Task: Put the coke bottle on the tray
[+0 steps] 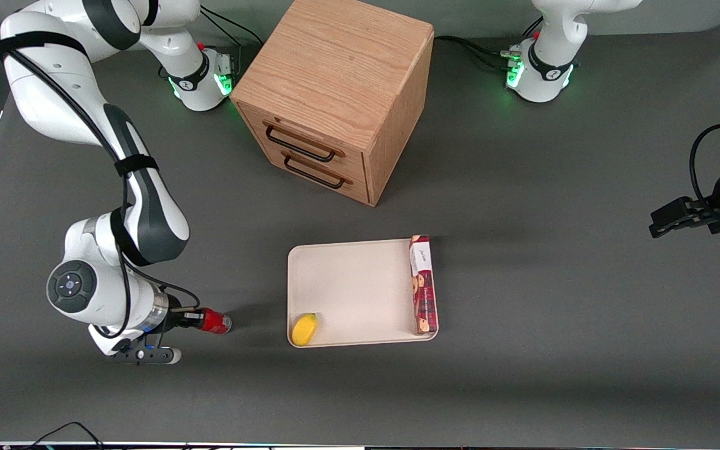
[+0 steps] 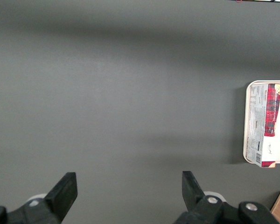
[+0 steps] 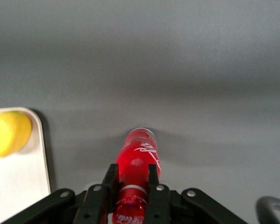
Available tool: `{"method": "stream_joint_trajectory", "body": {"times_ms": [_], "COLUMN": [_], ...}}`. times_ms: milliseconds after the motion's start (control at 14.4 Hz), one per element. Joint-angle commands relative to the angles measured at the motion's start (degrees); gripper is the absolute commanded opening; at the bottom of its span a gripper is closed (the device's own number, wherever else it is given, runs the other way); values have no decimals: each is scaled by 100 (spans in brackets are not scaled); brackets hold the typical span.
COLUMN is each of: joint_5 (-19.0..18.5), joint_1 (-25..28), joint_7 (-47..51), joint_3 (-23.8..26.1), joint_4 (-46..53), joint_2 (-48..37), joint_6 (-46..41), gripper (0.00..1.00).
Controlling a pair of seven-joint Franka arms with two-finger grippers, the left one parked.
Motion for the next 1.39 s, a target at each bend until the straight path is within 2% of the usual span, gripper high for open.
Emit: {"method": "stream_joint_trajectory", "body": {"times_ms": [0,277,485,693,901,970,1109,1317], "joint_5": [-47,-20,-20,-46,-73,-64,-195,-555], "joint_1": [-32,-41,11,11,82,99,117,126], "joint_7": [29,20,213,1624,2830,3164,3780,4343], "joint_3": [203,458,801,1590,2057,2085,2269,2313], "joint_4": [273,572,1117,1259,1163,1023,77,-874], "joint_2": [-531,-1330,-1446,-1376,-1087,-1025,-1042,-972], "joint_6": [-974,-2090,-3022,-3201,-2999,-2685,-1579,-471], "gripper": [4,1,1,0,1,1,1,1]}}
